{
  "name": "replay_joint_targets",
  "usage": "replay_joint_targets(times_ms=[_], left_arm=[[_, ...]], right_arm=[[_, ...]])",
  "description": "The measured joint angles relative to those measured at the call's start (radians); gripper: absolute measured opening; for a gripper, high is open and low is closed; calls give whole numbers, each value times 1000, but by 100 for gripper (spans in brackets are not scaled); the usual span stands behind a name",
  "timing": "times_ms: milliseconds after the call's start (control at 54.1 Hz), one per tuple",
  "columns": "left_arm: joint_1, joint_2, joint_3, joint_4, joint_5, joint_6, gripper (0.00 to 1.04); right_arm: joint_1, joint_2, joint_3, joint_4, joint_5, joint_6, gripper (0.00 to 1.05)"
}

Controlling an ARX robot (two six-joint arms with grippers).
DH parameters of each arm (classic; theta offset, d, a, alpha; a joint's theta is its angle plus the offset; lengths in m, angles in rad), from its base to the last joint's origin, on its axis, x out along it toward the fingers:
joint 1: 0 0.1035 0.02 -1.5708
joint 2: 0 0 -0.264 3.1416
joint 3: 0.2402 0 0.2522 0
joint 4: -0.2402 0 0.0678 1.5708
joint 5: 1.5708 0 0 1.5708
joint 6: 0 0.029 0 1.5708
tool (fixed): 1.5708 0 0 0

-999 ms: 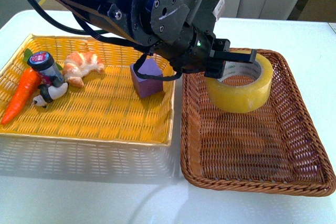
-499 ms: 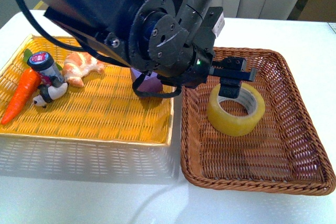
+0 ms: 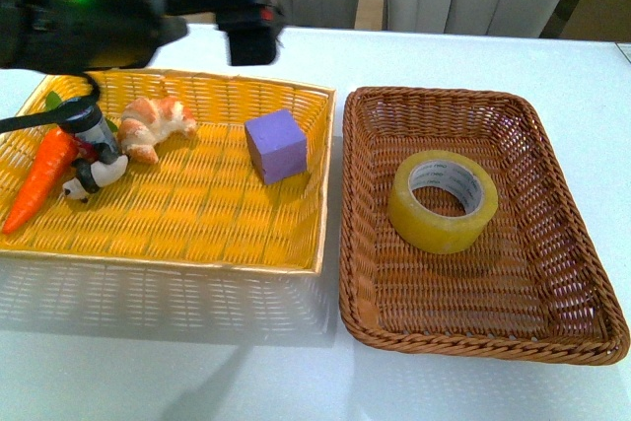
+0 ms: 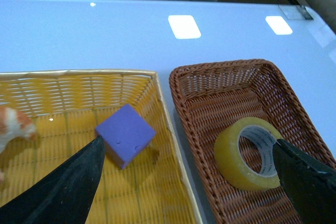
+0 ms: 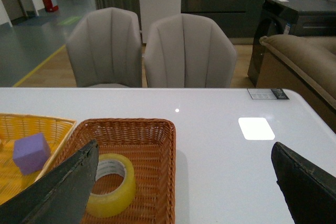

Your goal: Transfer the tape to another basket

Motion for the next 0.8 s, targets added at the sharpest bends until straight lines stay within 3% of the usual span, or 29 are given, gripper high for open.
replay_joint_targets(times_ms=[129,240,314,351,425,536,610,795], left_arm=[[75,-143,-134,48,30,-29,96],[75,-133,-262,416,-303,91,79],[101,-162,-369,581,-406,163,63],[113,-184,-390,593,-407,174,59],[148,-290,-476,596,-373,203,38],[179,-371,-539,572,-342,211,20],[205,-449,-588,541,-323,212,2],[241,-593,-655,461,-282,216,2]], right_arm=[[0,0,0,0,0,0,96],[0,0,0,0,-3,0,96],[0,0,0,0,-3,0,96],[0,0,0,0,-1,0,96],[1,-1,0,0,0,0,96],[1,-1,0,0,0,0,96],[1,-1,0,0,0,0,96],[1,-1,0,0,0,0,96]])
